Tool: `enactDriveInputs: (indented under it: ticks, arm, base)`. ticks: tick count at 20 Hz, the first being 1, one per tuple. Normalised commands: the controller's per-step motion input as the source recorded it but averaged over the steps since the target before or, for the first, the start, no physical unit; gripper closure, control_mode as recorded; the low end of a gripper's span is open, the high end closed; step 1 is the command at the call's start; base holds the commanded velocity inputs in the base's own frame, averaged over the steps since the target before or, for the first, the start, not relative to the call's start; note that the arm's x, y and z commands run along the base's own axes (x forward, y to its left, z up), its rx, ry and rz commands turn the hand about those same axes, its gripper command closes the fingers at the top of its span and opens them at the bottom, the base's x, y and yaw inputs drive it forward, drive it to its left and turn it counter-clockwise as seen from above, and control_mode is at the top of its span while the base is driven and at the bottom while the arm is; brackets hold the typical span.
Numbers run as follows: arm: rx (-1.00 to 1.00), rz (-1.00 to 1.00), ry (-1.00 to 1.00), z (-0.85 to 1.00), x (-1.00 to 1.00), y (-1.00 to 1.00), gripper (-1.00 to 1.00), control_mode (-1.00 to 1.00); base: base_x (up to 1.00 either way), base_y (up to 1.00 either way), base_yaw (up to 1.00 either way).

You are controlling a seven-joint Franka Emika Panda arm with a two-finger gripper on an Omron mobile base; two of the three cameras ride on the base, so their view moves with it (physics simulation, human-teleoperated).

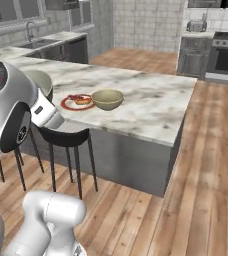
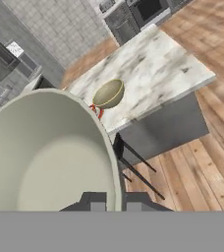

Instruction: Take the smaller bowl and place it next to the appetizer plate on the dining counter , and place the larger bowl next to the plate with cooked food.

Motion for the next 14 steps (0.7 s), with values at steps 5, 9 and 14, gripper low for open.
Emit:
enactDriveInputs:
  ticks: [5,9,14]
  arm:
    - [0.00,0.00,0.00,0.00,0.00,0.00,1.00,1.00]
    - [0.00,0.00,0.00,0.00,0.00,0.00,1.00,1.00]
    - [0.00,0.00,0.00,0.00,0.00,0.00,1.00,1.00]
  base:
    - [0.12,1.00,-0.05]
    - [0.26,1.00,-0.06]
    - [0.54,1.00,-0.11]
